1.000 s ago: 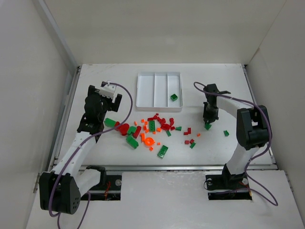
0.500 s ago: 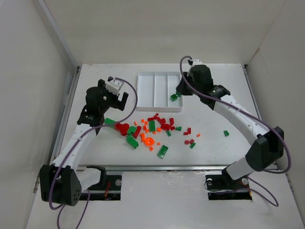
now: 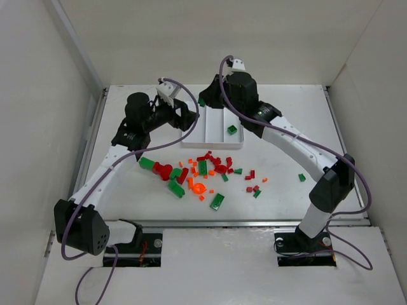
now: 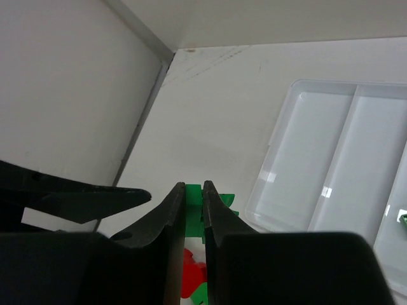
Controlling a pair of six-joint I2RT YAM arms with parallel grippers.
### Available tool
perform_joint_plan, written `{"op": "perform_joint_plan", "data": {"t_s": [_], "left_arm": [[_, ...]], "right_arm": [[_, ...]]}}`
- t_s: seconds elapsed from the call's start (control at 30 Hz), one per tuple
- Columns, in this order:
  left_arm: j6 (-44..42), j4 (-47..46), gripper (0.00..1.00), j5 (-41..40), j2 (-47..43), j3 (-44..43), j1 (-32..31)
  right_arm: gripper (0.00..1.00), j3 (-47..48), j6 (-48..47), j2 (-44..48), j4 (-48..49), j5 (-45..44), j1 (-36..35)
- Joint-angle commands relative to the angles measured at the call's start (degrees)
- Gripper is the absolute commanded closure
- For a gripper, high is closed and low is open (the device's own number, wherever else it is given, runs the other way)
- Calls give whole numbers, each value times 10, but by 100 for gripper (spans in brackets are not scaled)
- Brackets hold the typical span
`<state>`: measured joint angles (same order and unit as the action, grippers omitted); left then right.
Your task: Sort the legos into containers by color
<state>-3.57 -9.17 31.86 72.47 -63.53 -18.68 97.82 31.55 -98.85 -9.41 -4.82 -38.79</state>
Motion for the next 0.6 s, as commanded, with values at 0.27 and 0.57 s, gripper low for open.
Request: {"op": "perform_joint_plan", "data": {"t_s": [0.27, 0.57], "left_arm": [[92, -49, 27, 25, 31, -43, -1], [98, -49, 67, 30, 36, -56, -1]], "right_arm": [[100, -5, -13, 32, 22, -19, -39], [100, -17, -13, 32, 22, -19, -39]]}}
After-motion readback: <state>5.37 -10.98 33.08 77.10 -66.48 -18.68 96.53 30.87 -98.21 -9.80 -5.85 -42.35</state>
